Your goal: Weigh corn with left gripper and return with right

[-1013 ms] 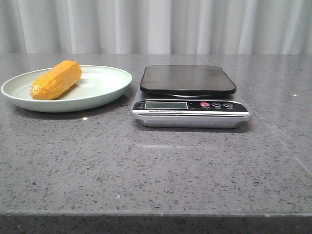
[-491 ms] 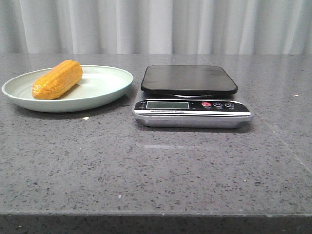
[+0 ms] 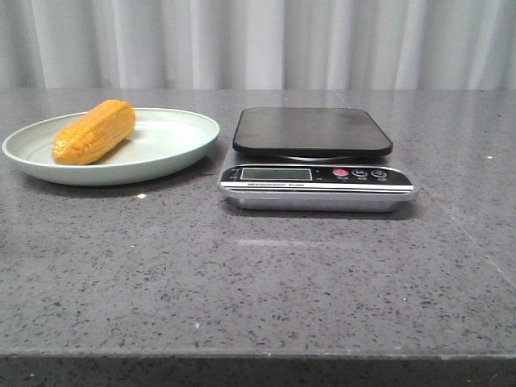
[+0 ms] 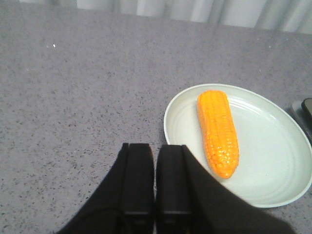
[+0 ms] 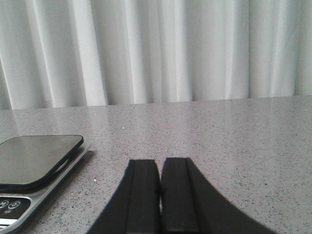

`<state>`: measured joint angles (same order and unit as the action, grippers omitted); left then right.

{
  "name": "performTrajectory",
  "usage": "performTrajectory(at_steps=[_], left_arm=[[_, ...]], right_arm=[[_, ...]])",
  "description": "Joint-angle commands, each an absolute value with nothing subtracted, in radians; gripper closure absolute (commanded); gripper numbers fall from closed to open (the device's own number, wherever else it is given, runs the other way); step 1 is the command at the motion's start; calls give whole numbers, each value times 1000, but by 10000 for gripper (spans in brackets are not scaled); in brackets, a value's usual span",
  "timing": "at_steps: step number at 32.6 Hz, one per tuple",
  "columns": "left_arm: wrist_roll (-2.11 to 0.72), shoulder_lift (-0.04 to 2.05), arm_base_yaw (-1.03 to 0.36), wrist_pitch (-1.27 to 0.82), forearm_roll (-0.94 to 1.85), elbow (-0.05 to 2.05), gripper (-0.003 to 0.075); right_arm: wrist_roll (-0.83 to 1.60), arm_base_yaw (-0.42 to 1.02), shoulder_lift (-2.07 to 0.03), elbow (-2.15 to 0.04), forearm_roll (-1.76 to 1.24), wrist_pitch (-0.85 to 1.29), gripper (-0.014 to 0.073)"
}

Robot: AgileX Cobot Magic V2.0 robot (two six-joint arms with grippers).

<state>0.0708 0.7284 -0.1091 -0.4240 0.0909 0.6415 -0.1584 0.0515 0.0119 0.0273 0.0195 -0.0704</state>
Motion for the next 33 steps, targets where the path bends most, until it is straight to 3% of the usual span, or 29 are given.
performTrajectory(at_steps=[1, 8, 11, 17, 33], left_arm=[[73, 818, -120, -434, 118, 751, 524], [55, 1008, -205, -556, 106, 941, 232], [55, 1100, -277, -571, 104, 1021, 148], [82, 1278, -362, -586, 97, 1157, 141], [246, 1573, -360, -673, 29, 1299, 142]], right_arm=[[-157, 57, 28, 19, 18, -155, 421], [-157, 57, 28, 19, 18, -155, 421], [-157, 57, 28, 19, 18, -155, 421], [-157, 57, 28, 19, 18, -155, 421], [-157, 57, 28, 19, 18, -155, 421]])
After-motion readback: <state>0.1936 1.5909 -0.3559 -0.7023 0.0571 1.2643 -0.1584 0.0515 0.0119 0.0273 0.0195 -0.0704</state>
